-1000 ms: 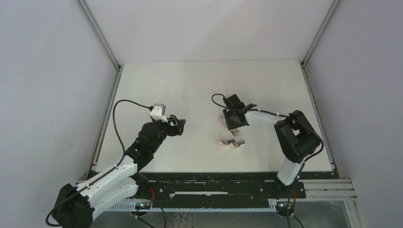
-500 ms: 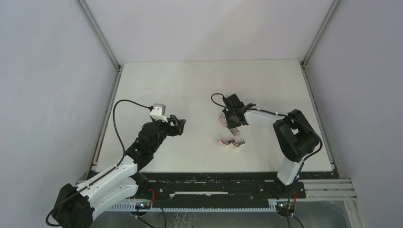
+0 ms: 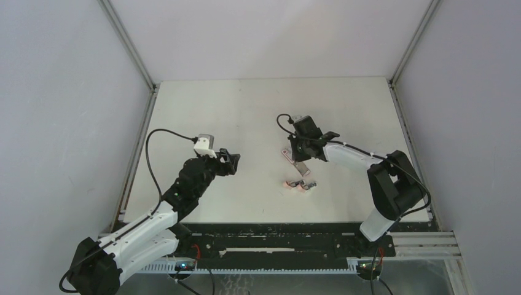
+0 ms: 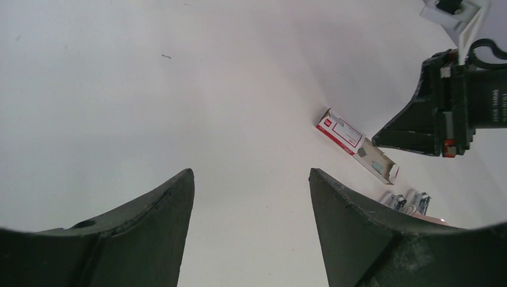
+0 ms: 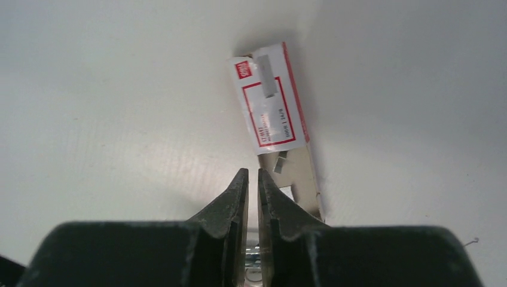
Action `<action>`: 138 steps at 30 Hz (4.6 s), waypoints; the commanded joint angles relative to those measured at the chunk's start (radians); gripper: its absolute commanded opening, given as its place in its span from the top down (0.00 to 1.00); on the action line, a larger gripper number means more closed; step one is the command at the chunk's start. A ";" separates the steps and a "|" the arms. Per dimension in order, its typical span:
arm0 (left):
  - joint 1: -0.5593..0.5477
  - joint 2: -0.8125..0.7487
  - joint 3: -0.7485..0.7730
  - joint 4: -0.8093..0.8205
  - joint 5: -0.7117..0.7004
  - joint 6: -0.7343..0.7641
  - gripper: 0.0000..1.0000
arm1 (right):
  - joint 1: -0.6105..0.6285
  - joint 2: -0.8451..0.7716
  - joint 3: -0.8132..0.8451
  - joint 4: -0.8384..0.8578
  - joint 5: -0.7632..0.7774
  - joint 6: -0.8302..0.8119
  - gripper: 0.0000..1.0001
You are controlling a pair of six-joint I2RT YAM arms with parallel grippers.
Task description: Load the staples into the stapler
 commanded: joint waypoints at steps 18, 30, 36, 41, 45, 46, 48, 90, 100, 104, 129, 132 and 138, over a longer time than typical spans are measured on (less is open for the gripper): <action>0.001 0.000 -0.039 0.060 0.006 0.006 0.25 | 0.027 0.071 0.056 0.001 0.073 -0.024 0.72; 0.001 -0.001 -0.039 0.057 0.003 0.010 0.25 | 0.035 0.123 0.100 -0.037 0.142 -0.014 0.77; 0.001 0.000 -0.038 0.057 0.004 0.010 0.25 | 0.035 0.129 0.100 -0.040 0.139 -0.010 0.81; 0.001 -0.001 -0.038 0.055 0.002 0.010 0.25 | 0.037 0.130 0.100 -0.039 0.137 -0.006 0.90; 0.001 -0.001 -0.038 0.053 0.003 0.010 0.25 | 0.035 0.109 0.100 -0.040 0.129 -0.005 0.94; 0.000 -0.002 -0.038 0.054 0.003 0.010 0.25 | 0.036 0.100 0.100 -0.040 0.125 -0.003 0.95; 0.000 -0.006 -0.039 0.054 0.002 0.010 0.25 | 0.036 0.076 0.100 -0.039 0.113 -0.003 0.96; 0.000 -0.125 -0.084 0.047 -0.049 0.003 0.25 | 0.089 0.274 0.078 0.359 -0.474 0.268 0.94; 0.001 -0.123 -0.084 0.050 -0.047 0.002 0.25 | 0.072 0.278 0.069 0.306 -0.408 0.226 0.92; 0.001 -0.128 -0.085 0.048 -0.051 0.003 0.25 | 0.071 0.267 0.069 0.277 -0.371 0.202 0.87; 0.000 -0.158 -0.087 0.032 -0.065 0.010 0.25 | 0.090 0.217 0.191 0.127 -0.317 -0.110 0.60; 0.001 -0.159 -0.087 0.031 -0.066 0.012 0.25 | 0.094 0.251 0.243 0.122 -0.325 -0.118 0.61; 0.001 -0.159 -0.085 0.029 -0.065 0.012 0.25 | 0.103 0.307 0.296 0.100 -0.353 -0.127 0.61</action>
